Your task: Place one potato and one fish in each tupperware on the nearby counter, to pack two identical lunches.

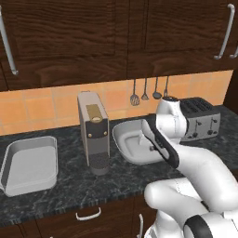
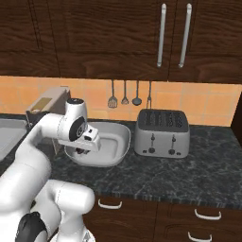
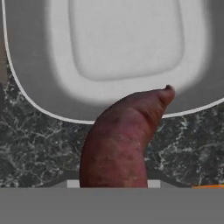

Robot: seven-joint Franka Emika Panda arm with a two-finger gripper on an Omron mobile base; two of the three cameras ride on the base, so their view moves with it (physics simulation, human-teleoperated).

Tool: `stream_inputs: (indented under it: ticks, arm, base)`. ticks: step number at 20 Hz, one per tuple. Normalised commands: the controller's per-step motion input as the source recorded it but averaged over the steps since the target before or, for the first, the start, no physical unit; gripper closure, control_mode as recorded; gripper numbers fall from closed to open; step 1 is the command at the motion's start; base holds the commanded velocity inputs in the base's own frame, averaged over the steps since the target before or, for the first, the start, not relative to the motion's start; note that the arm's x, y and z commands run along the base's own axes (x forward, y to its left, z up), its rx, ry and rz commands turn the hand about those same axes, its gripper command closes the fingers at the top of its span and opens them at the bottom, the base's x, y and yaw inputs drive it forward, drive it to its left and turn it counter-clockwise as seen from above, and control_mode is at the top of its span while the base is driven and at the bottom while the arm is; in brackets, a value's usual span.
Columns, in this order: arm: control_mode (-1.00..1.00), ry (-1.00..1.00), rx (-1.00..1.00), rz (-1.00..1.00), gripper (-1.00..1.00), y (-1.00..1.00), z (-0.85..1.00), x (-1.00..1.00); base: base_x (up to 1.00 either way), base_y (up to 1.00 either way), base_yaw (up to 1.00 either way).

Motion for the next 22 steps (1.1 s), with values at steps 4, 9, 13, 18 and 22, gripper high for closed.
stream_inputs:
  ticks: [4,9,13,18,22]
  arm:
    - [-1.00,0.01,0.00,0.00,1.00,0.00,-0.46,0.16]
    - [-1.00,0.05,0.00,0.00,1.00,-0.13,-0.06,0.54]
    - [-1.00,0.02,0.00,0.01,1.00,-0.32,-0.12,0.27]
    - [-1.00,0.01,0.00,0.06,1.00,-0.18,-0.25,0.39]
    - [-1.00,0.00,0.00,0.06,1.00,-0.06,-0.05,0.57]
  base:
    - [0.00,0.00,0.00]
    - [0.00,0.00,0.00]
    - [0.00,0.00,0.00]
    - [0.00,0.00,0.00]
    - [0.00,0.00,0.00]
